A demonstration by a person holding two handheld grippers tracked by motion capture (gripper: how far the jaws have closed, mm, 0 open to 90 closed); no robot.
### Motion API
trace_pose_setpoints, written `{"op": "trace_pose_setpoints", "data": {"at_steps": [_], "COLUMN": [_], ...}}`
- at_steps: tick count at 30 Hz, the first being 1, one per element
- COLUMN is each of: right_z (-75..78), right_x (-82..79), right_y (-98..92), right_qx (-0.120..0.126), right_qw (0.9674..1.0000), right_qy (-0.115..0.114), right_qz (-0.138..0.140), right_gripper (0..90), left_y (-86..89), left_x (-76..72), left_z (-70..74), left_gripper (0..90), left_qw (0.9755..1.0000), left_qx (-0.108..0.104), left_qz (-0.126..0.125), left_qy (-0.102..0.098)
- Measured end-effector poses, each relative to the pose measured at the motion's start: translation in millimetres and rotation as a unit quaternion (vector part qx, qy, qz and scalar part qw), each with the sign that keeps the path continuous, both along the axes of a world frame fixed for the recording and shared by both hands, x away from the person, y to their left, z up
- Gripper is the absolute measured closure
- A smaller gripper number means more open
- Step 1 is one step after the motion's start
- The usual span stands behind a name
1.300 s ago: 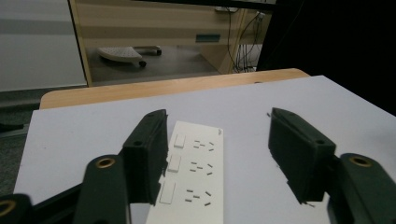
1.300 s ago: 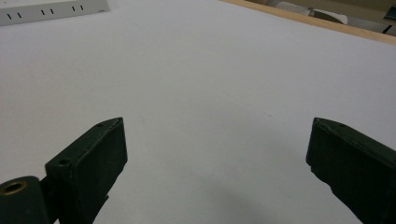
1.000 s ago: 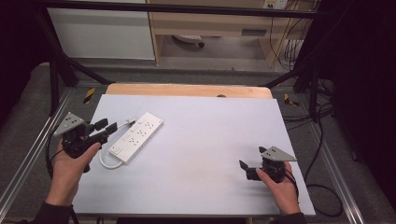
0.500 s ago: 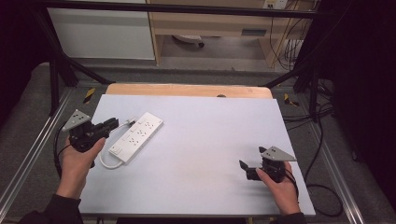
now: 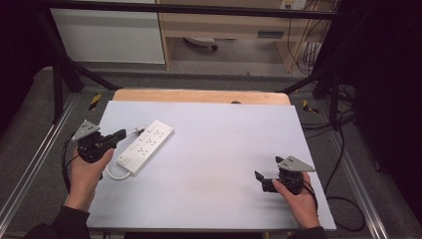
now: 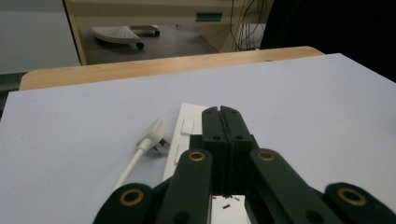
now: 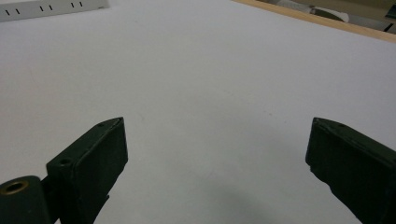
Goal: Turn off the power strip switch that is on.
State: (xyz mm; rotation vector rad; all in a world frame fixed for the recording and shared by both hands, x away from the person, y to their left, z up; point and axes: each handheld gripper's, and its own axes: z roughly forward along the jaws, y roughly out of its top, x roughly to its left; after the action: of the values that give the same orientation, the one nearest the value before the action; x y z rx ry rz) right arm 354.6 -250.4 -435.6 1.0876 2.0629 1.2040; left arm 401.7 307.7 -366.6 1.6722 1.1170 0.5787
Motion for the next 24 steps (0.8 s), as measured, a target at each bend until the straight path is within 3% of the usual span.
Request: {"op": "trace_pose_setpoints", "data": {"at_steps": [7, 15, 24], "right_z": [-0.4, -1.7, -1.3], "right_x": [0.5, 1.0, 0.7], "right_y": [0.0, 0.2, 0.3], "right_qx": [0.0, -0.007, -0.004], "right_qw": [1.0, 1.0, 1.0], "right_qy": [0.002, 0.006, 0.004], "right_qz": [0.0, 0.001, 0.002], "right_gripper": [6.1, 5.9, 4.8], "left_y": [-1.2, -8.5, -8.1], "left_x": [6.3, 20.9, 34.2], "left_z": [-11.7, -29.3, -42.0], "left_gripper": [89.7, 89.8, 89.9], "left_qw": [0.9998, 0.9981, 0.9963], "left_qx": [0.015, 0.047, 0.054], "left_qz": [0.003, 0.002, 0.006], "left_qy": [0.015, 0.039, 0.066]}}
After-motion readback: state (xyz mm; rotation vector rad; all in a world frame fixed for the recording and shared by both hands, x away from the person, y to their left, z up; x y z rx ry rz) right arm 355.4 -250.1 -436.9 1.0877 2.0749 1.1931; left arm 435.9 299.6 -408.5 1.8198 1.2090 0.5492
